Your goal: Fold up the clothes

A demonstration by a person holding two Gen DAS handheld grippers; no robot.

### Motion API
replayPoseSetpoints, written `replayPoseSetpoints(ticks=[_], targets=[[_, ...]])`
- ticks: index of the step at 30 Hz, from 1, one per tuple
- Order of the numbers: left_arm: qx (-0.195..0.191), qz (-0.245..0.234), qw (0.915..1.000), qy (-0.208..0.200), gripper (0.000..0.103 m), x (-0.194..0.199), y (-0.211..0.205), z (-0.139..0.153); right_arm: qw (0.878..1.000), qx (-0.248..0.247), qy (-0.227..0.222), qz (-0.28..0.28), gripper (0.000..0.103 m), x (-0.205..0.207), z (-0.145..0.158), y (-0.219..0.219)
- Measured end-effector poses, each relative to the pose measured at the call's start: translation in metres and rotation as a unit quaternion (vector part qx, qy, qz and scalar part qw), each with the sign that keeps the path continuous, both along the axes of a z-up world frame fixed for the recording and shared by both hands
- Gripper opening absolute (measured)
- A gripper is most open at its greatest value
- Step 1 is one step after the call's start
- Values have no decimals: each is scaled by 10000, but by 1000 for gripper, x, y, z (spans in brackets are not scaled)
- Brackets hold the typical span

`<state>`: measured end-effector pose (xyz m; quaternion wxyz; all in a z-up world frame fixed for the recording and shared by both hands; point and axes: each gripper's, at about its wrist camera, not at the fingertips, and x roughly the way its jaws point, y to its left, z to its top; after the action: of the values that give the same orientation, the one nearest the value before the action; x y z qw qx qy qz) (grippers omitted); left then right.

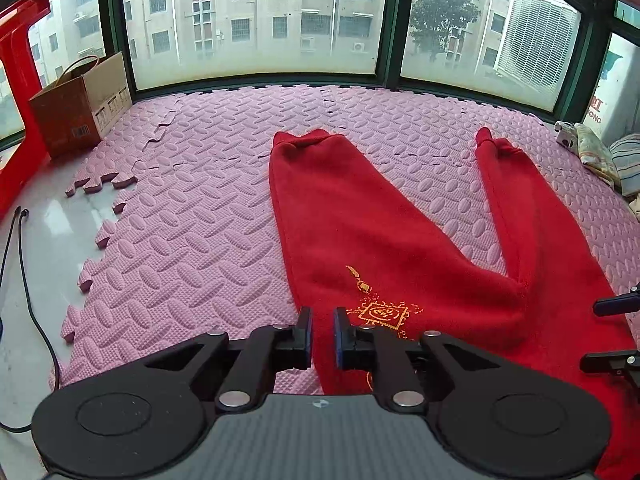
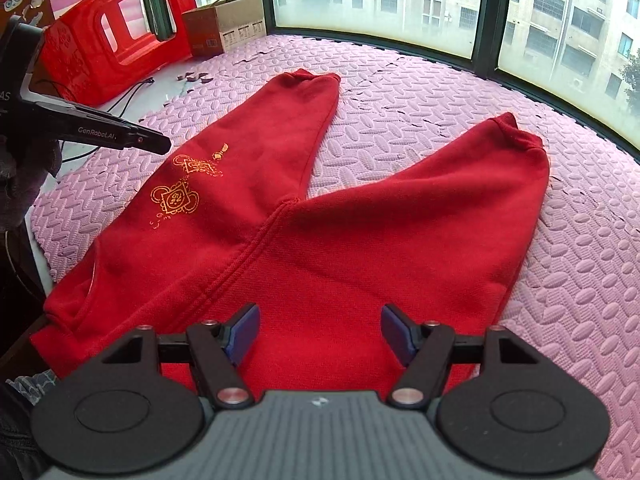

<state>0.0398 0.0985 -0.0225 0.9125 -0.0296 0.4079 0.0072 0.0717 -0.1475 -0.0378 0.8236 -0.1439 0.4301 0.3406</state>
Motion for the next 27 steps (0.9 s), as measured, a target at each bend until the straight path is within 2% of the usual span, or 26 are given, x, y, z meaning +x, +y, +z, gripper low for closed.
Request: replayPoseSetpoints(ticks=[4,10,18,21,25,27], targets=[[-167,-237,9995,-93,13,14,-15,7,9998,124,-96,114,68,6,4,13],[-274,-547,9978,245,13,32,-36,-15,9994,245,5,246,68,7,-2,29],[-139,-935,9950,309,13,3,-44,-29,9955,166,137,919,68,-29,-3,44],[-40,-978,9948,275,13,-5,-47,-26,9946,123,214,1012,68,-41,-4,43],[-172,-1144,9931,176,15,-22,-54,-14,9941,73,190,1069,68,-58,0,37],[-216,-1289,9913,132,16,-33,-62,-10,9956,156,139,914,68,-58,8,30]])
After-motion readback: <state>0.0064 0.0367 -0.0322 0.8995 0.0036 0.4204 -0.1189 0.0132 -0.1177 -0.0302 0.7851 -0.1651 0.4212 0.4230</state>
